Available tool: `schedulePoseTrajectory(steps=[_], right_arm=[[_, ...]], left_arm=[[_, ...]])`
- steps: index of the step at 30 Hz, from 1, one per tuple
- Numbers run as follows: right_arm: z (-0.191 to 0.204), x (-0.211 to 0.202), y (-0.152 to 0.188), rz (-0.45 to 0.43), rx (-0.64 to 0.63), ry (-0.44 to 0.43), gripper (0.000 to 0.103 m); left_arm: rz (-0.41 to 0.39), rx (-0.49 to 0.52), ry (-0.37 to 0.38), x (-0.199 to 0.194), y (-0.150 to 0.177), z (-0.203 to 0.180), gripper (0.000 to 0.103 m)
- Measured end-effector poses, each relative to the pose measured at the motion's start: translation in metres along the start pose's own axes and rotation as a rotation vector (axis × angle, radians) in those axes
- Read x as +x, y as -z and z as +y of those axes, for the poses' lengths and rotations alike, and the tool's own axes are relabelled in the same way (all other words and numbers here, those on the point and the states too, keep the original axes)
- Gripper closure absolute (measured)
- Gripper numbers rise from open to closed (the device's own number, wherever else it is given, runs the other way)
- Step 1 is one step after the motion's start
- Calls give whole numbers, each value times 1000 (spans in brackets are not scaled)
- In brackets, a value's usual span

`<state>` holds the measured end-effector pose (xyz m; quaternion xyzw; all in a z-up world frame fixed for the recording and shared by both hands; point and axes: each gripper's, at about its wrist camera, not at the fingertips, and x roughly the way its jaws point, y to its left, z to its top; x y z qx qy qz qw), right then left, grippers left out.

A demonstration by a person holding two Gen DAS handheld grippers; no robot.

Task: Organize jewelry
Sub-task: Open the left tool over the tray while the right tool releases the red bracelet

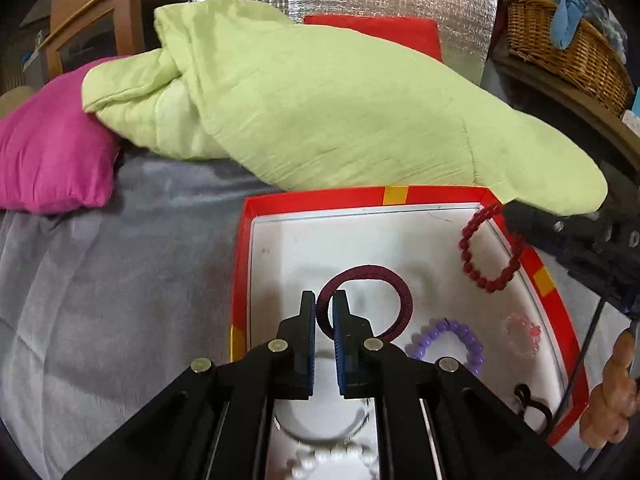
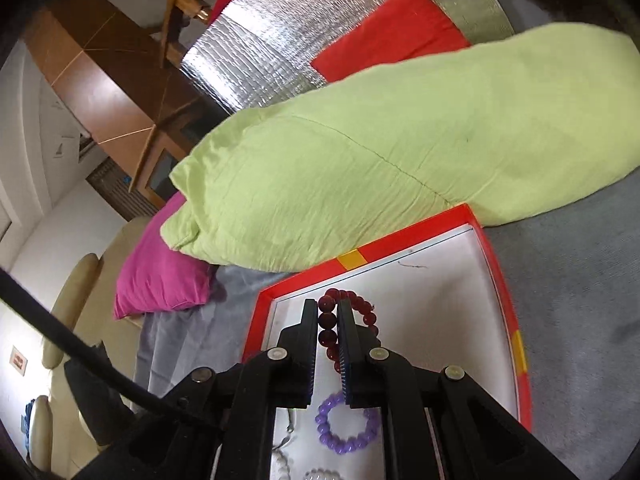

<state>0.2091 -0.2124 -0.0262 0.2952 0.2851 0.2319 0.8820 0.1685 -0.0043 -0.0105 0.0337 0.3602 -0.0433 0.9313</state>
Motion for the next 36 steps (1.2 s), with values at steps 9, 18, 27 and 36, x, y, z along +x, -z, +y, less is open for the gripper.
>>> schedulePoseTrajectory(steps=[9, 18, 27, 36], right_arm=[[-28, 15, -4, 18, 71, 71, 92], [-24, -11, -7, 4, 52, 129, 64], [4, -69, 10, 3, -117, 179, 55], [21, -137, 70, 7, -274, 349, 39]], left_arm=[[55, 16, -44, 31, -6, -5, 93], [1, 35, -99, 2, -9, -6, 43], [6, 44, -175, -57, 25, -11, 31], [-79, -39, -275, -125, 59, -18, 20]])
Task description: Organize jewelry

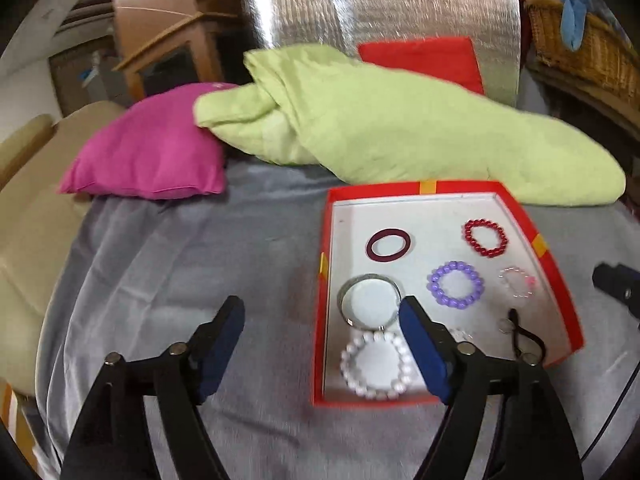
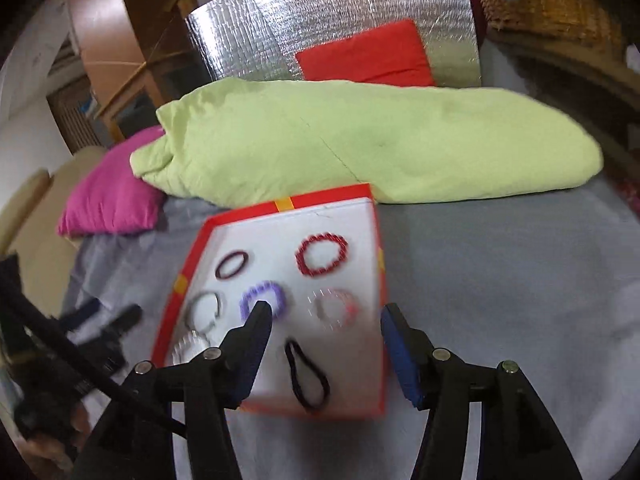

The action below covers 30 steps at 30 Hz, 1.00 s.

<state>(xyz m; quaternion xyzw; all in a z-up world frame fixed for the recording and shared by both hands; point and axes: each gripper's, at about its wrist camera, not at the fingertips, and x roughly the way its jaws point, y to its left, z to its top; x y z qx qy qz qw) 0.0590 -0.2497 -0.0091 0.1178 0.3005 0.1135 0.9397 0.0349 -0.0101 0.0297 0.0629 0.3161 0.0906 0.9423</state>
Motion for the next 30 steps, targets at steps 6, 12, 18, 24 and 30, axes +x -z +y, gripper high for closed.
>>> schedulePoseTrajectory(steps=[6, 12, 18, 24, 30], right_arm=[[5, -47, 44, -39, -77, 102, 34], [9, -87, 83, -93, -97, 126, 33], [30, -88, 86, -133, -141, 95, 30], [37, -69, 86, -94, -117, 95, 30], [30, -66, 84, -93, -81, 102, 30]], left_arm=[[-43, 16, -118, -42, 37, -1, 20], [-82, 55, -83, -71, 68, 4, 20], [-139, 94, -77, -78, 72, 8, 20], [-111, 83, -64, -68, 69, 12, 20], [-73, 45, -51, -59, 66, 14, 20]])
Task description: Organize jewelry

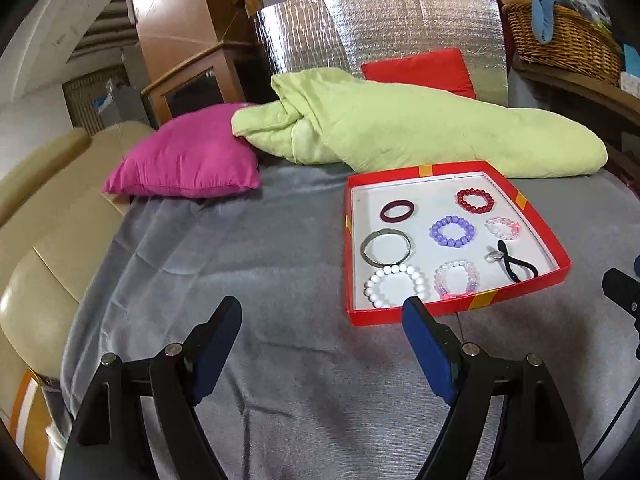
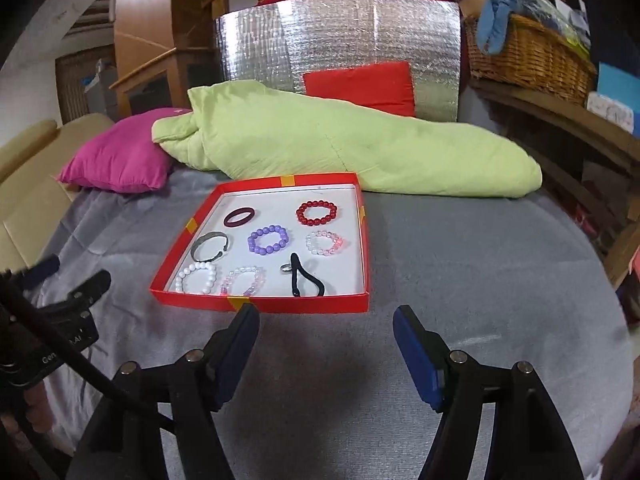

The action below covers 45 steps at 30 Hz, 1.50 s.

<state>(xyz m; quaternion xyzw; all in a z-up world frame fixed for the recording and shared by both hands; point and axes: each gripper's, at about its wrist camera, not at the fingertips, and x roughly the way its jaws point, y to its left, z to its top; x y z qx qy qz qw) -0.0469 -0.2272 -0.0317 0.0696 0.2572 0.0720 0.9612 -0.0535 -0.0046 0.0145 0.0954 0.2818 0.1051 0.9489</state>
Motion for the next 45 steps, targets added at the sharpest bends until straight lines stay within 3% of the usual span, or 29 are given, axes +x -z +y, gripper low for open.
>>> schedulePoseTrajectory(steps=[6, 45], right_arm=[[-5, 2, 0, 13, 27, -6, 30], [-2, 1, 0, -3, 23, 11, 30]], left_arm=[[8, -34, -15, 2, 1, 2, 20], [-1, -26, -7, -4, 2, 5, 20]])
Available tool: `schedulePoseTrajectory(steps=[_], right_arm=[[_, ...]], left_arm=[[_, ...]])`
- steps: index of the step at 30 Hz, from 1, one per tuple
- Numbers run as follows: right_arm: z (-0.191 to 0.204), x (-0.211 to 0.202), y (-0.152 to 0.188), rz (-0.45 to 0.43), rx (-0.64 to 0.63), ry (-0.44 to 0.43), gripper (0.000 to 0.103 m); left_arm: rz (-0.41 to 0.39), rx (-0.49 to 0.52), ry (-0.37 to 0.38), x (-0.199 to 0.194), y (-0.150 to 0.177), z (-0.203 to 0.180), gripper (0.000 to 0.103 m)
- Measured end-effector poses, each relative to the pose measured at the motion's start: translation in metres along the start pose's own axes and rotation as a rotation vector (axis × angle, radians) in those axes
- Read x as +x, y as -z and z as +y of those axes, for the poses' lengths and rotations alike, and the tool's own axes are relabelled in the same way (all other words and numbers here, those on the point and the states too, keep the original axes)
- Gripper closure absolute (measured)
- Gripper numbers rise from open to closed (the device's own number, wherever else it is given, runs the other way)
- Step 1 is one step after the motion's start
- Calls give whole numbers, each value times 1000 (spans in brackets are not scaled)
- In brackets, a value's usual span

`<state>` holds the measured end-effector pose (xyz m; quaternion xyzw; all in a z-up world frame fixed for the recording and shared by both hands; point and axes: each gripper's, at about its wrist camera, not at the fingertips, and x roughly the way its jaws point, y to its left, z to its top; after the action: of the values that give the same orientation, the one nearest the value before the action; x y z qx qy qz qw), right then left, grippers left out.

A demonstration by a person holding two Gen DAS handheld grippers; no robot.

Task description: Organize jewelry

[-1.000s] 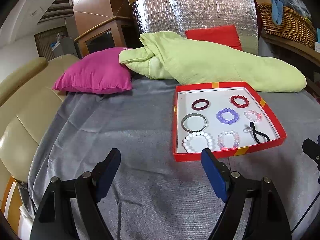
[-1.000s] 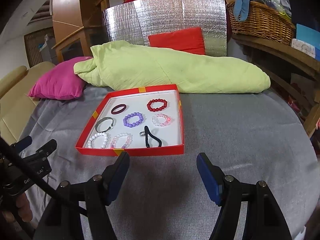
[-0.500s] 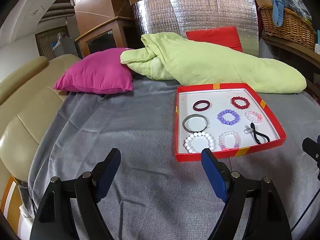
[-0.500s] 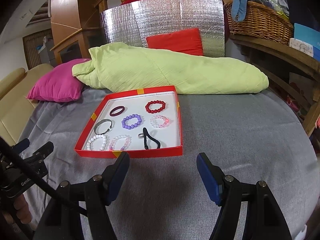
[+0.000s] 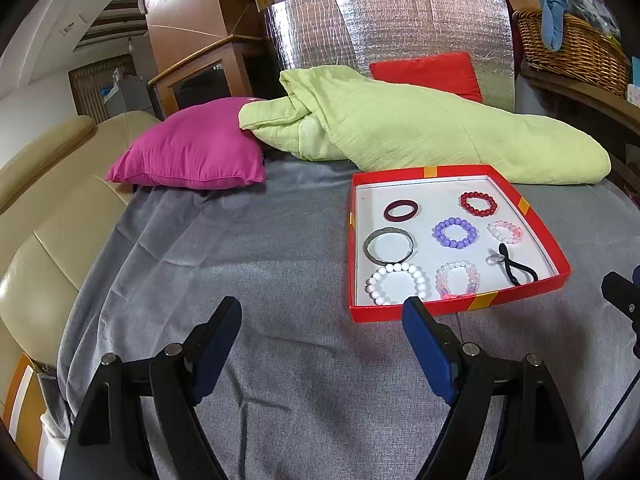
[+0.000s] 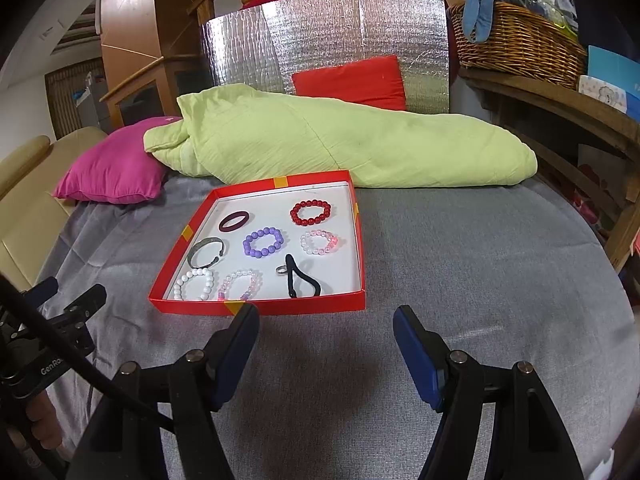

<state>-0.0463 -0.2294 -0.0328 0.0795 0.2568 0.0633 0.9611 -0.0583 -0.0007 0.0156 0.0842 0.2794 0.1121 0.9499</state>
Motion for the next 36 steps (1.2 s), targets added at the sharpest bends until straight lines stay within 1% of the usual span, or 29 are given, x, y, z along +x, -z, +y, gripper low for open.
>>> schedulePoseTrajectory(steps=[36], right_arm=[[1, 1, 0, 5, 2, 2, 30]], left_arm=[[-4, 13, 13, -3, 1, -1, 20]])
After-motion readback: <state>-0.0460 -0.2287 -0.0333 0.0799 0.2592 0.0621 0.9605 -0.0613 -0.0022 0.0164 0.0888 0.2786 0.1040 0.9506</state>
